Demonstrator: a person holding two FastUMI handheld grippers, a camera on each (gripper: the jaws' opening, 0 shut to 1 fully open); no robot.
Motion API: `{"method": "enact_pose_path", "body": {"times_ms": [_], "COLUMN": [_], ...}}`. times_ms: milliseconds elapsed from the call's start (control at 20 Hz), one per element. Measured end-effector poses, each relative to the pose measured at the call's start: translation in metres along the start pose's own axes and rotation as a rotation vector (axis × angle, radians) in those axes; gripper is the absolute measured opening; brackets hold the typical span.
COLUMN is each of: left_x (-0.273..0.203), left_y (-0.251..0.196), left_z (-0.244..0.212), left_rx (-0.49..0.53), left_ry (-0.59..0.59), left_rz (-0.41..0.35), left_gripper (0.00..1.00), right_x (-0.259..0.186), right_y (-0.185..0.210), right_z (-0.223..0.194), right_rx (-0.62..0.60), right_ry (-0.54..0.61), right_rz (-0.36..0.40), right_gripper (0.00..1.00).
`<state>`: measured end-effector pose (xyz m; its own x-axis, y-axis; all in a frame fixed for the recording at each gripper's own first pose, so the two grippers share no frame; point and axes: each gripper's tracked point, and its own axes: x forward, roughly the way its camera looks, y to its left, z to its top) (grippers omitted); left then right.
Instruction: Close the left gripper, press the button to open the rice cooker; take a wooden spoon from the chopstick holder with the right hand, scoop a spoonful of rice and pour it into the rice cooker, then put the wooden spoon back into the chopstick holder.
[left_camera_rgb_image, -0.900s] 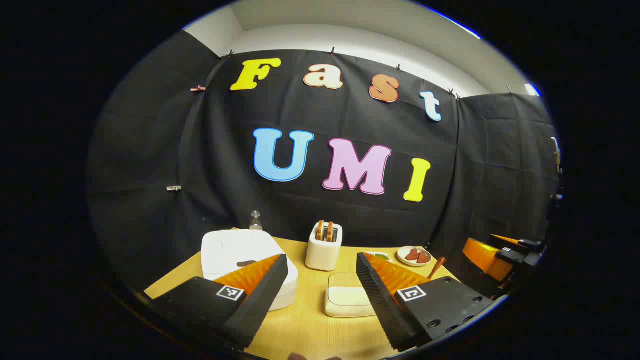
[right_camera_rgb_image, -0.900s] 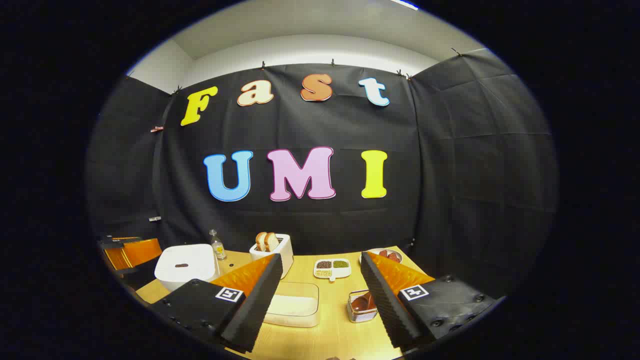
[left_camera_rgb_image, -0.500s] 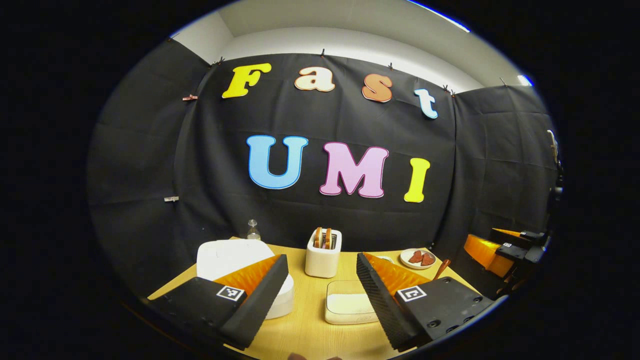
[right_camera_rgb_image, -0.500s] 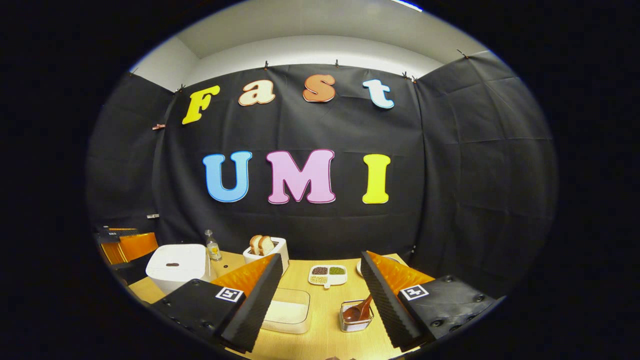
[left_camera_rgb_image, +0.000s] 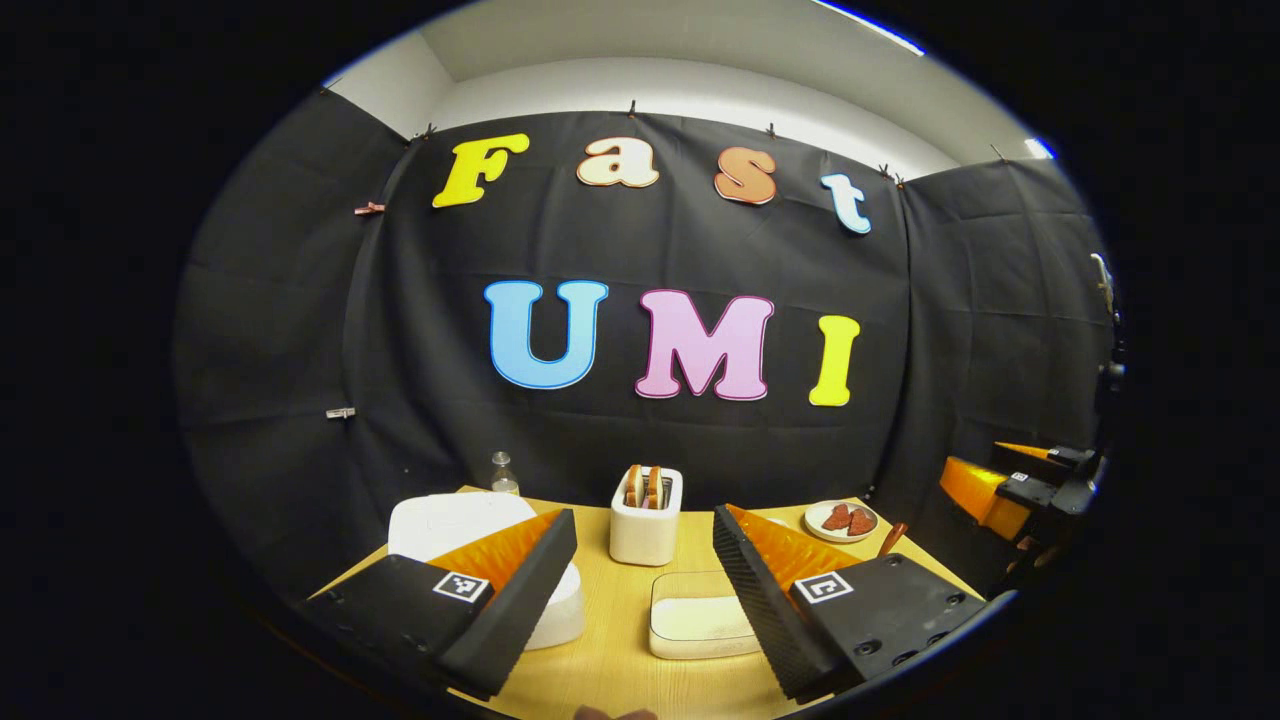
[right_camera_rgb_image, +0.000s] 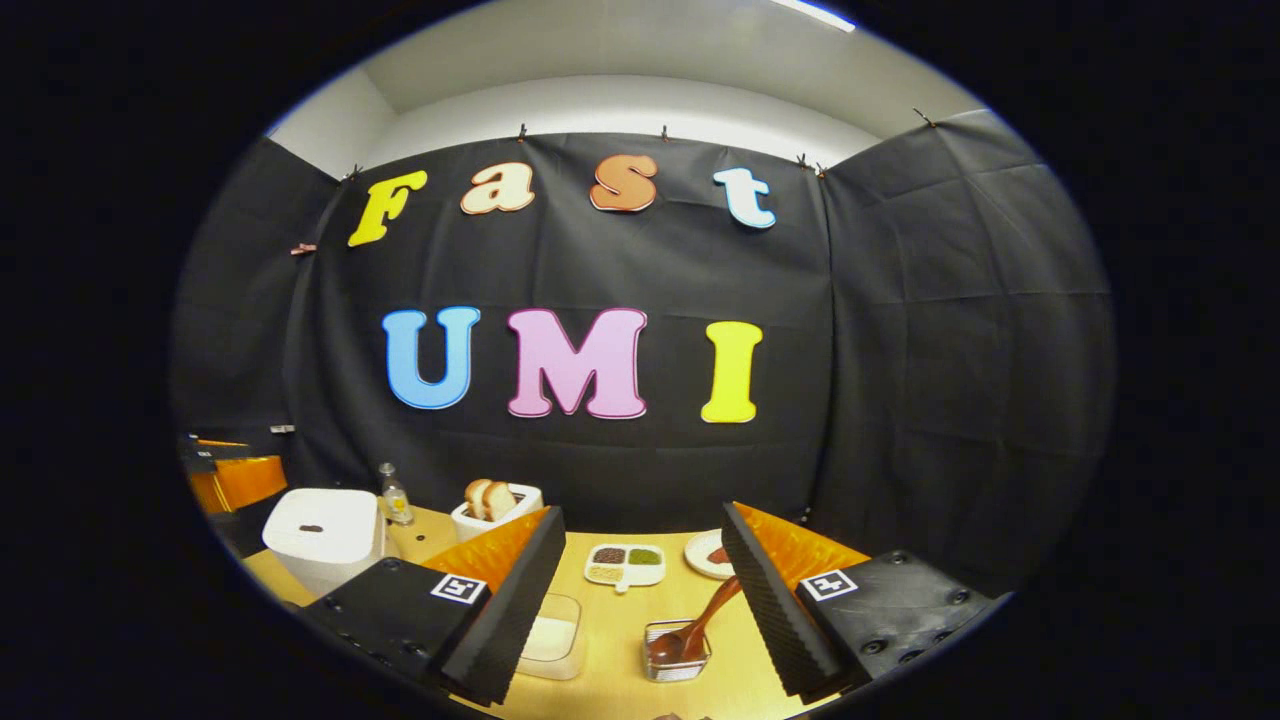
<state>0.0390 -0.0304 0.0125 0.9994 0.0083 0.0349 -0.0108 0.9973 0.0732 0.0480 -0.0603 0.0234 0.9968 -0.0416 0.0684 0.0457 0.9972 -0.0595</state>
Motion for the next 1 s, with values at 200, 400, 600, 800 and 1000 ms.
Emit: {"method": "enact_pose_path", "body": {"times_ms": [200, 400, 600, 800, 1000], "left_x": [0.005, 0.012, 0.02, 0.035, 0.053], "left_y": [0.019, 0.034, 0.058, 0.077, 0.119], "left_z": [0.001, 0.015, 0.022, 0.012, -0.005], "left_rx": [0.001, 0.0, 0.047, 0.014, -0.033], "left_ry": [0.023, 0.031, 0.051, 0.106, 0.155], "left_rz": [0.046, 0.065, 0.103, 0.091, 0.163], "left_gripper": [0.95, 0.95, 0.93, 0.69, 0.34], "right_x": [0.006, 0.005, 0.006, 0.006, -0.001], "right_y": [-0.011, -0.009, -0.005, -0.008, -0.021], "right_z": [-0.001, -0.005, -0.008, -0.013, -0.022], "right_rx": [0.001, 0.008, 0.01, 0.024, 0.01], "right_ry": [0.008, 0.026, 0.039, 0.056, 0.08], "right_rz": [-0.019, -0.01, 0.001, 0.0, -0.016], "right_gripper": [0.98, 0.98, 0.98, 0.98, 0.98]}}
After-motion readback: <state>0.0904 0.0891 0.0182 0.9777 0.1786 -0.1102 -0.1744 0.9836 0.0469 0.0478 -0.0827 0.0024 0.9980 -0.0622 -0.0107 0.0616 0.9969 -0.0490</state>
